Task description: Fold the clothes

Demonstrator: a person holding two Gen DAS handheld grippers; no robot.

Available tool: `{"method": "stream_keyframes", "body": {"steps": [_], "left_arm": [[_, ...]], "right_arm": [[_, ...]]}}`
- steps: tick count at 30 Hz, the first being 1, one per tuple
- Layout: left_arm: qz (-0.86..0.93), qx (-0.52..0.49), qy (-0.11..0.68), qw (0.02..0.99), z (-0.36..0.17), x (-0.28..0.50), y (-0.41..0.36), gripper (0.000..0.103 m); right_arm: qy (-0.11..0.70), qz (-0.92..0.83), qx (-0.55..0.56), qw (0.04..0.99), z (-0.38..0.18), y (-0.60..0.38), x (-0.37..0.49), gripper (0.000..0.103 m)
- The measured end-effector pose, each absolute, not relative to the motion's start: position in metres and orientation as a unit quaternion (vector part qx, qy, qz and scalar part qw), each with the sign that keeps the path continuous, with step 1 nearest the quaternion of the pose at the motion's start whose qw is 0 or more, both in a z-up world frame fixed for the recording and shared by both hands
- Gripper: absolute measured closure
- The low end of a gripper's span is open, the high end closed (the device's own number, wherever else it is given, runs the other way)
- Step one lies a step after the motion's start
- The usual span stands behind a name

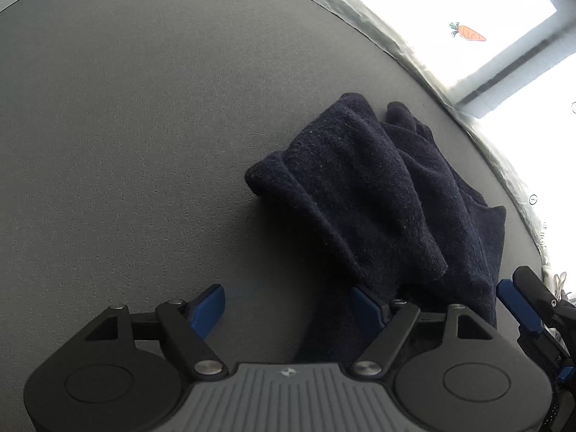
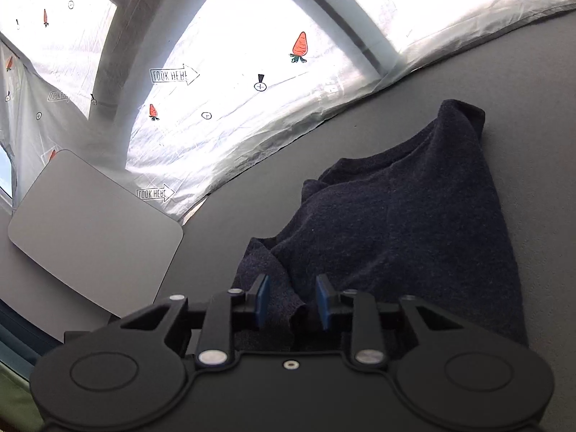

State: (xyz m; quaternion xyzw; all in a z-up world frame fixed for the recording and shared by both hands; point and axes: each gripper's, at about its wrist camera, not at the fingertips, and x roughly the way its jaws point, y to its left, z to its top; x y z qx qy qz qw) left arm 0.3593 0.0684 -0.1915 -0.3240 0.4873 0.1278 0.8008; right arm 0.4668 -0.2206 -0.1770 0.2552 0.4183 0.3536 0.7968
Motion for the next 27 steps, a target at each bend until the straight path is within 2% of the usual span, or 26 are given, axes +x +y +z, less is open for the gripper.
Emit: {"method": "stream_keyframes", "body": {"steps": [1,5,8,9,13,17,18,19,21,24,27], "left_arm": [[0.126,-0.320,0.490,0.801,-0.192,0.360,0.067,0.016],[0.119,-0.326,0.493,0.798,-0.194,0.366,0.066,0.007],[0.114,-0.366,0.485,0.786,-0.198,0.367,0.075,0.000],[0.115,-0.380,0.482,0.781,-0.199,0.366,0.078,0.000],[0.117,-0.416,0.478,0.764,-0.201,0.365,0.089,0.000],[0.114,-0.430,0.477,0.758,-0.201,0.365,0.094,0.000],[0.113,-0.431,0.476,0.758,-0.201,0.365,0.094,0.000],[0.112,-0.434,0.474,0.758,-0.202,0.365,0.094,0.000],[0.112,-0.440,0.470,0.757,-0.203,0.363,0.095,0.000],[0.111,-0.450,0.466,0.754,-0.203,0.361,0.097,0.000],[0.103,-0.451,0.463,0.756,-0.203,0.359,0.098,0.000]], "right_arm": [[0.426,0.363,0.249,0.790,-0.181,-0.211,0.471,0.073],[0.458,0.378,0.216,0.775,-0.199,-0.178,0.489,0.073],[0.465,0.379,0.196,0.776,-0.206,-0.165,0.496,0.071],[0.464,0.380,0.190,0.777,-0.207,-0.161,0.498,0.065],[0.458,0.388,0.154,0.785,-0.208,-0.147,0.499,0.059],[0.450,0.393,0.130,0.791,-0.210,-0.134,0.499,0.047],[0.449,0.395,0.129,0.791,-0.210,-0.131,0.498,0.048],[0.448,0.400,0.125,0.790,-0.210,-0.130,0.498,0.052],[0.457,0.410,0.125,0.779,-0.211,-0.130,0.499,0.092],[0.457,0.420,0.199,0.759,-0.210,-0.147,0.499,0.096],[0.439,0.424,0.215,0.762,-0.195,-0.160,0.489,0.096]]}}
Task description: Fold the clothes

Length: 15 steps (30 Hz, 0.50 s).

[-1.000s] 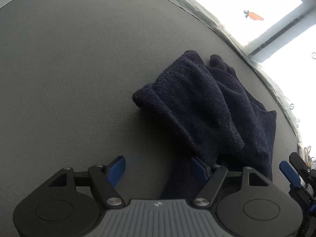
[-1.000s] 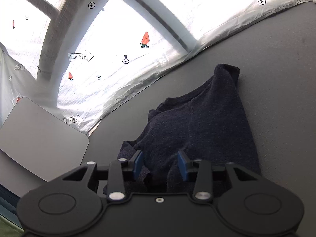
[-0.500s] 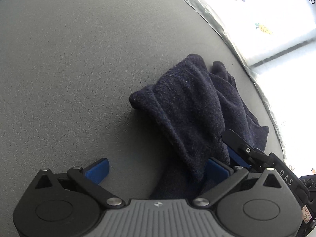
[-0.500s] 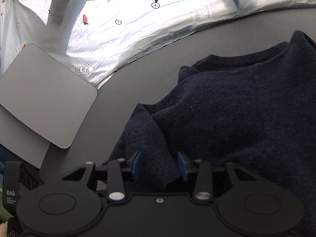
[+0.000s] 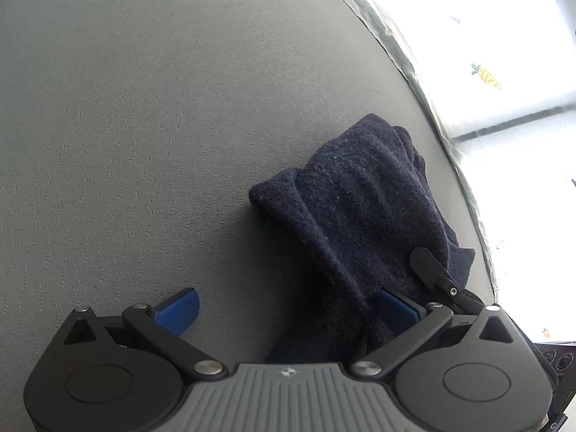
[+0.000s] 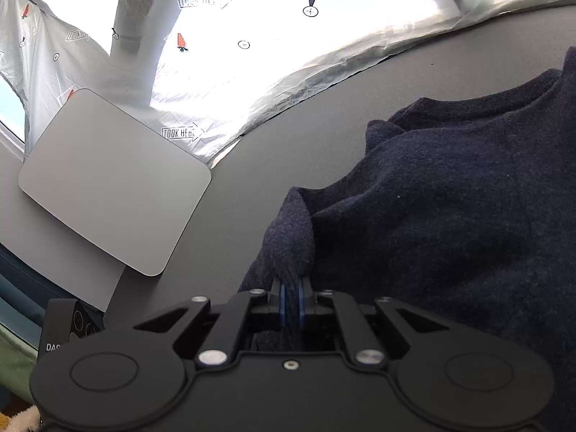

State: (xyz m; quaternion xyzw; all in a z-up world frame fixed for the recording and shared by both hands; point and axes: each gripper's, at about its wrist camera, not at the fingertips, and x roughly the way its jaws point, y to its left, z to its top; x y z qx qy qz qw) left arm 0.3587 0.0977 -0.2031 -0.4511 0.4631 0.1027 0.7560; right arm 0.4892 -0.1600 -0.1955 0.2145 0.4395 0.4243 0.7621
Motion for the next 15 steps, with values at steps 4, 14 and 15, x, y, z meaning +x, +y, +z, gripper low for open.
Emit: {"method": "stream_keyframes", "body": {"steps": [4,14,15], "left_arm": [[0.100,-0.435,0.458,0.769,-0.196,0.351,0.092,0.000],[0.058,-0.380,0.468,0.796,-0.179,0.332,0.046,0.000],[0.055,-0.371,0.473,0.797,-0.178,0.330,0.040,0.000]], "right_arm": [[0.422,0.419,0.206,0.777,-0.178,-0.179,0.471,0.096],[0.394,0.355,0.236,0.814,-0.156,-0.249,0.404,0.096],[0.392,0.348,0.240,0.817,-0.155,-0.255,0.398,0.096]]}}
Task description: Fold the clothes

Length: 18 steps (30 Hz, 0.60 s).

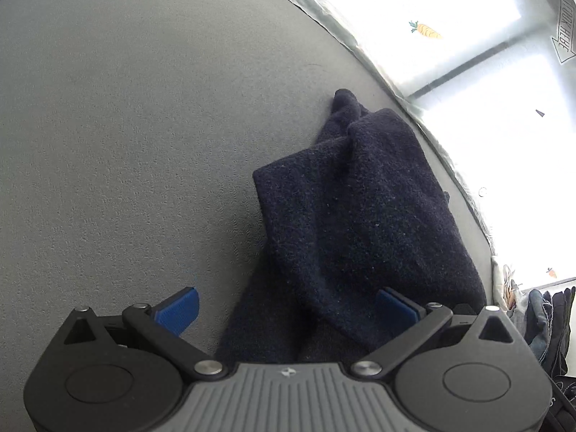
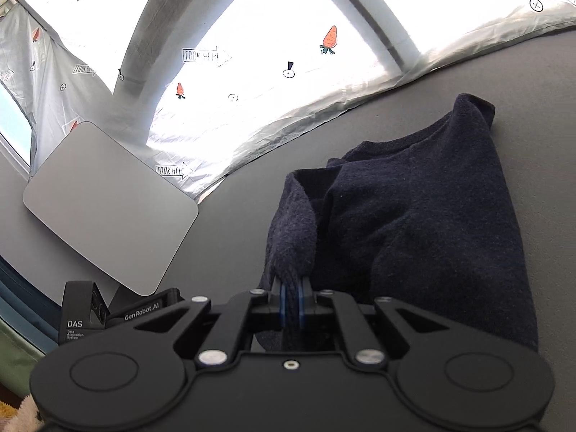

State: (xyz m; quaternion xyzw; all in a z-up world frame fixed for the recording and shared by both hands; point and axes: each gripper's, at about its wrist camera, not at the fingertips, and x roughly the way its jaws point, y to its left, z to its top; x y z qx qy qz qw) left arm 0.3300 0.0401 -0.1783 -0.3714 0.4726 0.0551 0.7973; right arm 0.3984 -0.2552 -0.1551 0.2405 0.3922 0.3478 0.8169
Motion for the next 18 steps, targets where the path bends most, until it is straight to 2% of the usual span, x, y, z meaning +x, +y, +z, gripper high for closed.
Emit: {"method": "stream_keyframes", "body": {"steps": [18], "left_arm": [[0.052,-0.299,0.494,0.814,-0.183,0.265,-0.024,0.000]], "right_arm": [[0.423,0.252,0.283,0.823,-0.186,-0.340,0.301,0.096]]}}
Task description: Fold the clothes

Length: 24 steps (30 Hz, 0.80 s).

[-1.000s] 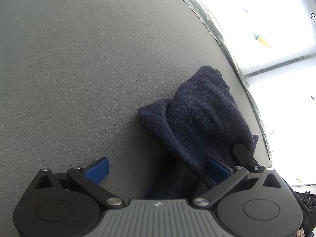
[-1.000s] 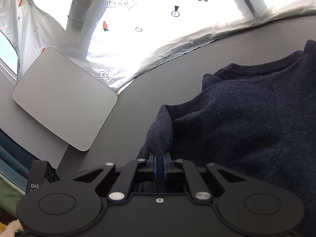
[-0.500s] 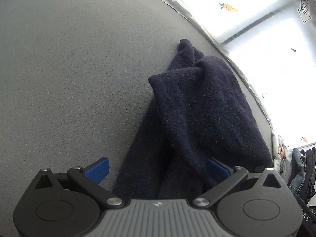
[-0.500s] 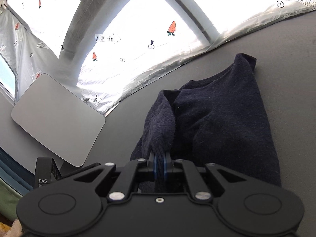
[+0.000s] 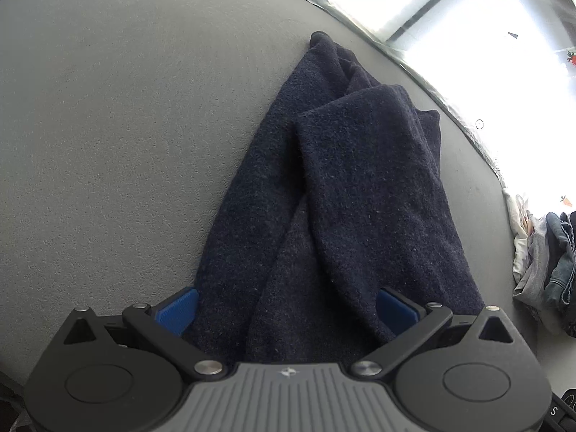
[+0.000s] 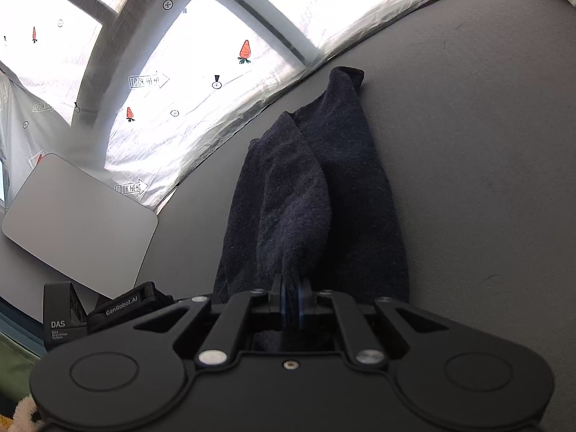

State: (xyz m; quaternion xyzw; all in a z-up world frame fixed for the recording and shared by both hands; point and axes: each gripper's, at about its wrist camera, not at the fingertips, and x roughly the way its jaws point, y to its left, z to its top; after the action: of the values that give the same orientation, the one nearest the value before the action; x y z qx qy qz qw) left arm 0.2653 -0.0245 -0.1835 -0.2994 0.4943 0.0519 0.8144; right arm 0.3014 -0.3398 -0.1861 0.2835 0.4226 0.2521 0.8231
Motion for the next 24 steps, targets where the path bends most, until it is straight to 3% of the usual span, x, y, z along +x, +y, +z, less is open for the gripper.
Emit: {"method": "stream_keyframes", "body": {"steps": [11,14,21,24], "left_arm": [[0.060,-0.262,0.498,0.825,-0.186,0.245,-0.027,0.000],[0.063,-0.247,0.501,0.827,-0.186,0.242,-0.030,0.000],[0.077,-0.201,0.502,0.837,-0.185,0.235,-0.030,0.000],[0.086,-0.178,0.501,0.842,-0.186,0.235,-0.028,0.000]], "right_arm": [[0.456,0.217,0.282,0.816,-0.208,-0.348,0.281,0.095],[0.460,0.208,0.281,0.816,-0.211,-0.351,0.277,0.088],[0.471,0.186,0.278,0.817,-0.217,-0.359,0.274,0.060],[0.477,0.179,0.282,0.813,-0.221,-0.362,0.275,0.058]]}}
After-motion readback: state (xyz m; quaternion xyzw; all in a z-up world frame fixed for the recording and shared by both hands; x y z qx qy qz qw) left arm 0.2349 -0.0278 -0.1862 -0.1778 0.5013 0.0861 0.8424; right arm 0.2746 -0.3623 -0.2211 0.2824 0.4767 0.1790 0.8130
